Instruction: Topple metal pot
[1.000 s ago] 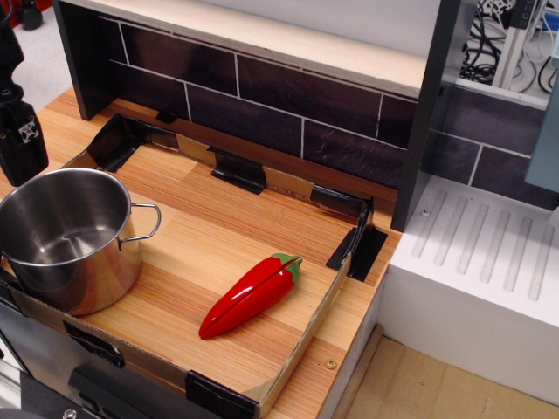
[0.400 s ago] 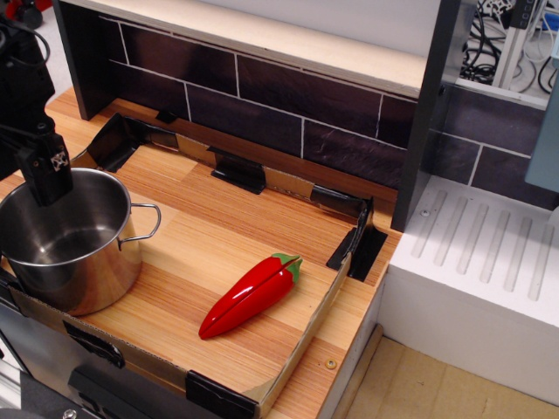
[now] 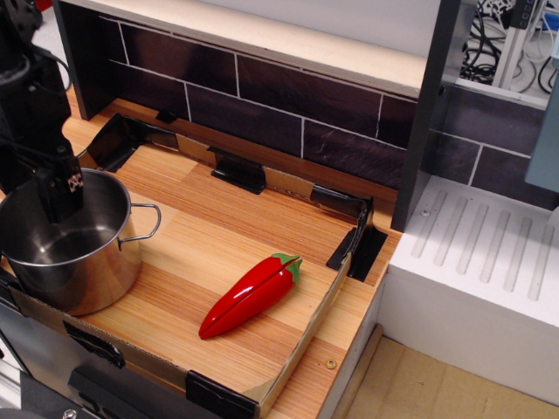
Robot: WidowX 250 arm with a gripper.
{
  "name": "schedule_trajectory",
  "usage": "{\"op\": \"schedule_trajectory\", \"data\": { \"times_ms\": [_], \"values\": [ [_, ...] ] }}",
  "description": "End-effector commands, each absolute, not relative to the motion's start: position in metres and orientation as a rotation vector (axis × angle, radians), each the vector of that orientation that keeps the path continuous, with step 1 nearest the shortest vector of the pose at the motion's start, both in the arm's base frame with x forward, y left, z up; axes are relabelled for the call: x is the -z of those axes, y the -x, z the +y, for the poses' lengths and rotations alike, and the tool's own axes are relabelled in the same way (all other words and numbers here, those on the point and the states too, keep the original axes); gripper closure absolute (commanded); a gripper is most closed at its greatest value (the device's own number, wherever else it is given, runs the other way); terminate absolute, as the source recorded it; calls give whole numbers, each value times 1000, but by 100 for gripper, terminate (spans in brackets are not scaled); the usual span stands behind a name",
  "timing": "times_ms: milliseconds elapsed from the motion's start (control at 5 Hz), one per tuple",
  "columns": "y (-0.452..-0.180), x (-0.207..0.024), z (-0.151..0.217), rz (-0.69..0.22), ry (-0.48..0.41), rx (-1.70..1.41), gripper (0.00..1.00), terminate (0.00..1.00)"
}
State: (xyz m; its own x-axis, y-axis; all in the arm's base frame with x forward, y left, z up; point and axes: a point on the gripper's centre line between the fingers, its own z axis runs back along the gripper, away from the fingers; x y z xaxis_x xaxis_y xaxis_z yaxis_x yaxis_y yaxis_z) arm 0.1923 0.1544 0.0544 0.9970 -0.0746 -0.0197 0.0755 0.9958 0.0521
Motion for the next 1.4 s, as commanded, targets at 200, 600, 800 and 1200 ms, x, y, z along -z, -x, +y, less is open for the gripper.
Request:
{"op": "schedule_trajectory", "data": {
  "times_ms": [200, 600, 800, 1200],
  "values": [
    [-201, -65, 154, -5, -58, 79, 100, 0],
    [-212, -88, 135, -69, -44, 56, 100, 0],
    [-223, -105, 126, -63, 6, 24, 100, 0],
    [-238, -131, 107, -339, -145, 11, 100, 0]
  ]
}}
